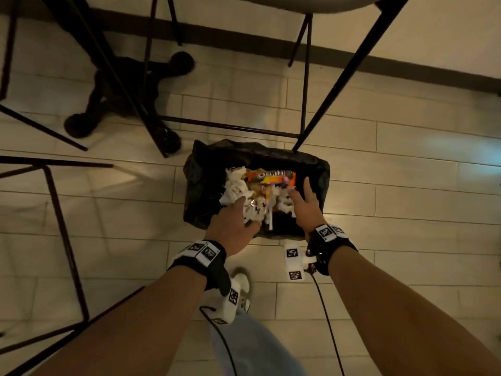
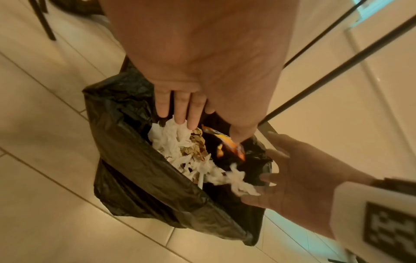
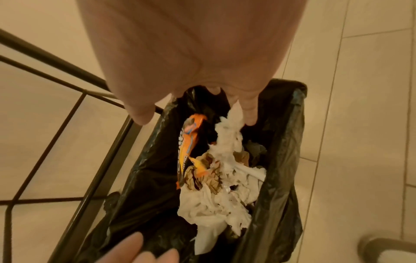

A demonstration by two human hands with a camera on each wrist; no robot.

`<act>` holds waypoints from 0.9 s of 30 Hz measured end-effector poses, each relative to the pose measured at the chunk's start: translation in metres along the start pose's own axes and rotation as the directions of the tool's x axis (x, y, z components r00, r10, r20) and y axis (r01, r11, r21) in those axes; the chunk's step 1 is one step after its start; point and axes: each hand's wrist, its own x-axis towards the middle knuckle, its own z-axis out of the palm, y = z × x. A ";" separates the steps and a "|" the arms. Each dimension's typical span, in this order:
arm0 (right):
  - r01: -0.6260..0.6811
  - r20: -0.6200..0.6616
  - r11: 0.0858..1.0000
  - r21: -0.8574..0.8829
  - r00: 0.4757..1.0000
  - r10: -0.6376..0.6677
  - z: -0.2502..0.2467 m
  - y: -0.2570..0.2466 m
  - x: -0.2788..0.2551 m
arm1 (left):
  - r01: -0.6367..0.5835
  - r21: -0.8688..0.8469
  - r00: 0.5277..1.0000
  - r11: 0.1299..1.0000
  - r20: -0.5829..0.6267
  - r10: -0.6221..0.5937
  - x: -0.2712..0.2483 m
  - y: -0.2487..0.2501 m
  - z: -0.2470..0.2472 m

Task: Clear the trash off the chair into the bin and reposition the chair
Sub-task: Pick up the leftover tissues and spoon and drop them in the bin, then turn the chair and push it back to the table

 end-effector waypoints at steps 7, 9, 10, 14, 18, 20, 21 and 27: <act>0.132 -0.023 0.979 -0.157 0.990 -0.137 -0.010 -0.025 -0.060 | -0.049 -0.049 0.998 0.998 0.040 0.051 -0.056 0.032 -0.046; 0.085 0.050 0.986 -0.144 0.996 -0.078 -0.009 -0.035 -0.089 | -0.059 -0.032 0.998 0.998 0.028 0.059 -0.082 0.044 -0.066; 0.094 0.086 0.982 -0.167 0.993 -0.080 -0.008 -0.039 -0.106 | -0.069 -0.018 0.997 0.997 0.020 0.070 -0.098 0.049 -0.076; 0.301 0.208 0.865 -0.402 0.950 -0.234 0.001 -0.060 -0.199 | -0.163 0.053 0.987 0.985 0.013 0.162 -0.181 0.063 -0.117; 0.352 0.240 0.842 -0.408 0.932 -0.273 0.018 -0.069 -0.299 | -0.210 0.051 0.978 0.976 0.007 0.210 -0.286 0.058 -0.167; 0.393 0.220 0.835 -0.386 0.918 -0.331 0.032 -0.075 -0.355 | -0.216 0.012 0.974 0.976 -0.059 0.217 -0.343 0.050 -0.196; 0.411 0.206 0.830 -0.376 0.911 -0.358 0.040 -0.077 -0.384 | -0.216 0.004 0.973 0.976 -0.079 0.216 -0.371 0.045 -0.210; 0.529 0.217 0.790 -0.310 0.848 -0.483 0.119 -0.104 -0.573 | -0.289 -0.032 0.947 0.957 -0.158 0.280 -0.540 -0.002 -0.297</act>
